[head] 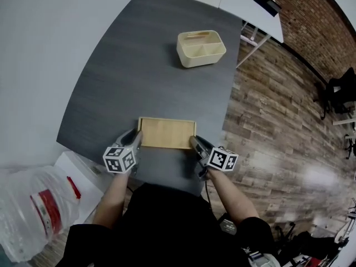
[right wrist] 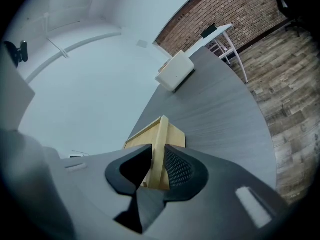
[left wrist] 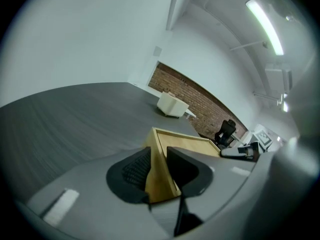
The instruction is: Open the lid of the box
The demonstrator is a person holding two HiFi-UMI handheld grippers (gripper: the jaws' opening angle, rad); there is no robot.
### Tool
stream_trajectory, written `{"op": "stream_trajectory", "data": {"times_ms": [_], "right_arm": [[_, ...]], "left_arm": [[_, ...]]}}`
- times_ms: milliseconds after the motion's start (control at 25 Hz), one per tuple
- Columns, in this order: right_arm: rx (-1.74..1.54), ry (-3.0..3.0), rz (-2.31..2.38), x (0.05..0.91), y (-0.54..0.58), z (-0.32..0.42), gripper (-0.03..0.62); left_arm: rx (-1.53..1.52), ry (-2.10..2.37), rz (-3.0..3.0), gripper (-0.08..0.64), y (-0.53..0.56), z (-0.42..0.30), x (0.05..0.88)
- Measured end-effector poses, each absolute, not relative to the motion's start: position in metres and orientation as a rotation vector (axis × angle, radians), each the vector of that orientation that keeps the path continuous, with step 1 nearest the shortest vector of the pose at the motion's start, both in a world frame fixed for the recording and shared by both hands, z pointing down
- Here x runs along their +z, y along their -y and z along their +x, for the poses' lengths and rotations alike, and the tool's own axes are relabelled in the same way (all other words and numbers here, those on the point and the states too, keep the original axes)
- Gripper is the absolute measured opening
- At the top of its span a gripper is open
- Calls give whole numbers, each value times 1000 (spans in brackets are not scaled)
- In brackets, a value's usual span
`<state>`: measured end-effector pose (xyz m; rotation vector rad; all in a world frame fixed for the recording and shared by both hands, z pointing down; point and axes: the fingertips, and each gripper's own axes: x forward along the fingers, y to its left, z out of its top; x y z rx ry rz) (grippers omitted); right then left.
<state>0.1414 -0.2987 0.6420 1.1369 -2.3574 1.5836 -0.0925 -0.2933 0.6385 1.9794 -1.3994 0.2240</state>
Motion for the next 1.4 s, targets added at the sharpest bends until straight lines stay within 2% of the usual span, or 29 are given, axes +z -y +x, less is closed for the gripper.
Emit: {"op": "stream_trajectory", "data": {"times_ms": [200,520,960,1400], "right_arm": [[1627,2377,1110,641,295,146,84],[1732,2409,1070,640,291,149,78],[1760,2419,1008,641,288,154,66],[1826,2379,1102,644,288,203,66]], "left_arm": [[239,1405,1972,98,295,-89,638],[5,1325,1830,66,296,-92,639],[33,1316,1822,66,297,-92,639],[58,1338,1781,64,300,-99,637]]}}
